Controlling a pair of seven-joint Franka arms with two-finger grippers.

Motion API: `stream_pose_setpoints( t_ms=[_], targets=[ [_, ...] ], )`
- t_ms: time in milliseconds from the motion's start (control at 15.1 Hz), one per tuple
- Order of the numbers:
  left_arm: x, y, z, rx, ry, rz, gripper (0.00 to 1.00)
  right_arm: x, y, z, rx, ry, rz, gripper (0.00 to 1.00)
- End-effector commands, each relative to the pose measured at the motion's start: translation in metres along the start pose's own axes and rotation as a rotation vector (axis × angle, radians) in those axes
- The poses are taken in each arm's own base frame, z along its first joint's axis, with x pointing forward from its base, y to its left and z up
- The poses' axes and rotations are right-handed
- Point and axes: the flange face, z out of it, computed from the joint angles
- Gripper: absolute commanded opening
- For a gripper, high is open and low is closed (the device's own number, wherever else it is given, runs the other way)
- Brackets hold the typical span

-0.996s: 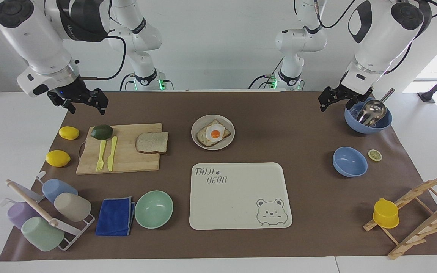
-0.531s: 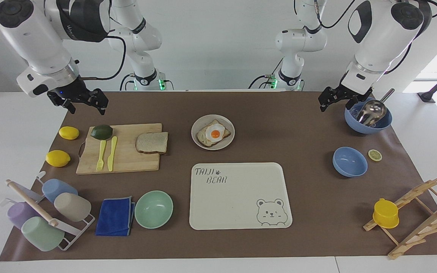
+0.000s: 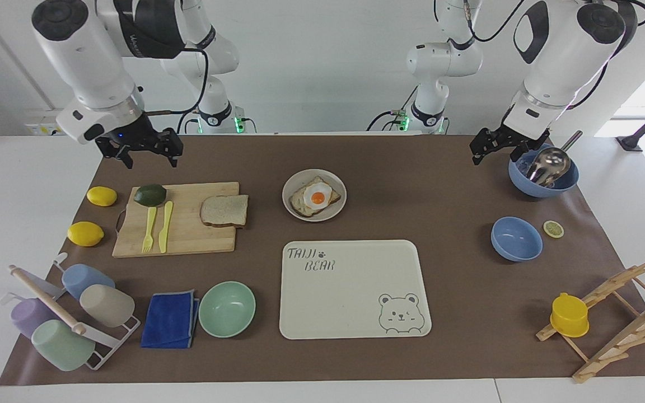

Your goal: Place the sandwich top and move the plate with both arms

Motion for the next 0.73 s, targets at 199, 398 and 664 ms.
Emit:
stream_pose_setpoints(
  t_ms=[199,398,664],
  targets=[
    [-0.007,-0.004,-0.003,0.015,0.008,0.006,1.00,0.005,-0.148,0.102,-0.227,-0.005,0.044,1.00],
    [-0.007,-0.004,-0.003,0.015,0.008,0.006,1.00,-0.004,-0.176,0.169,-0.264,-0.010,0.085,1.00],
    [-0.007,-0.004,-0.003,0.015,0.008,0.006,1.00,-0.006,-0.204,0.226,-0.378,-0.045,0.020,1.00]
  ],
)
